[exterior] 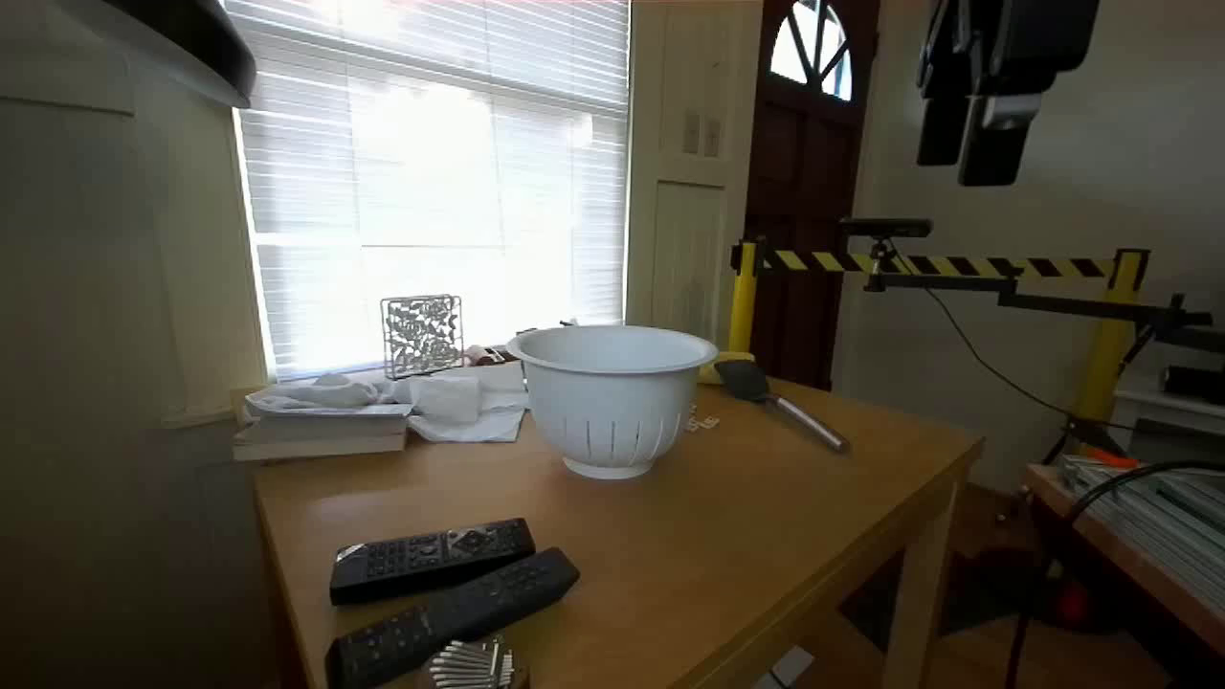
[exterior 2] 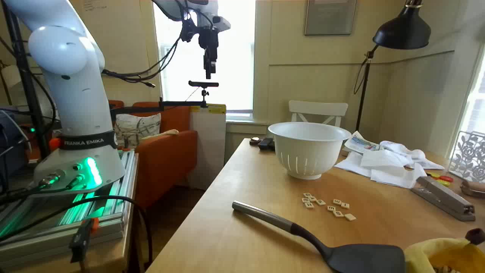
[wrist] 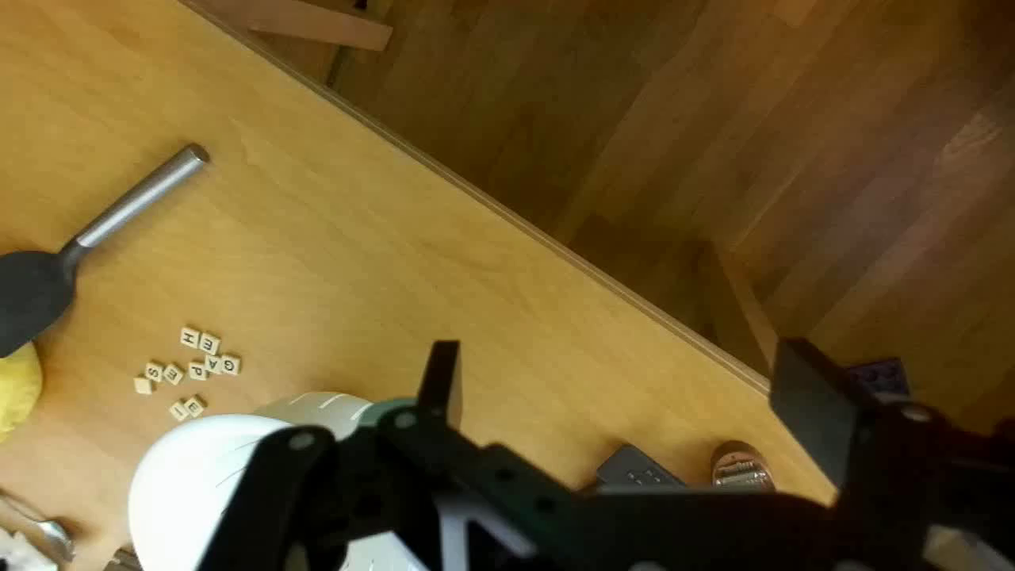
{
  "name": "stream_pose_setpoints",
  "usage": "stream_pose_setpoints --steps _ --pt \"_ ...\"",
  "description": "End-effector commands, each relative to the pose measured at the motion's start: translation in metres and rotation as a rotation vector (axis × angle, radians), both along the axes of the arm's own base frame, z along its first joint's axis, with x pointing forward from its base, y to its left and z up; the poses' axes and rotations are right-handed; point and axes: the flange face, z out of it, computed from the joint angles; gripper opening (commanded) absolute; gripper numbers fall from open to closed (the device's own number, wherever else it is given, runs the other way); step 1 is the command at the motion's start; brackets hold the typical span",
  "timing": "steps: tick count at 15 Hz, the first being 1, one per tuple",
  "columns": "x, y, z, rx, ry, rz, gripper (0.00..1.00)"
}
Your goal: Use the spatula to stir in the white bowl
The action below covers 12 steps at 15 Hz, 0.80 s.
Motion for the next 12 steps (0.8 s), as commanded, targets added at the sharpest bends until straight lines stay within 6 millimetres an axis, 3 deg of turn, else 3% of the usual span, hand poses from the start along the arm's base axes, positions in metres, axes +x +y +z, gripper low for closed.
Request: stream_pose_setpoints --steps 1,6,7,9,12 --pt "0.000 0.000 0.000 0.000 0.001 0.000 1.00" --pt "0.000 0.000 0.000 0.000 0.001 0.000 1.00" --pt "0.006 -0.008 0.000 -0.004 -0.023 -0.031 1.00" --pt "0.017 -0.042 0.002 0.021 -0.005 -0.127 1.00" --pt "0.022 -0.126 0.012 0.084 0.027 -0.298 1.00"
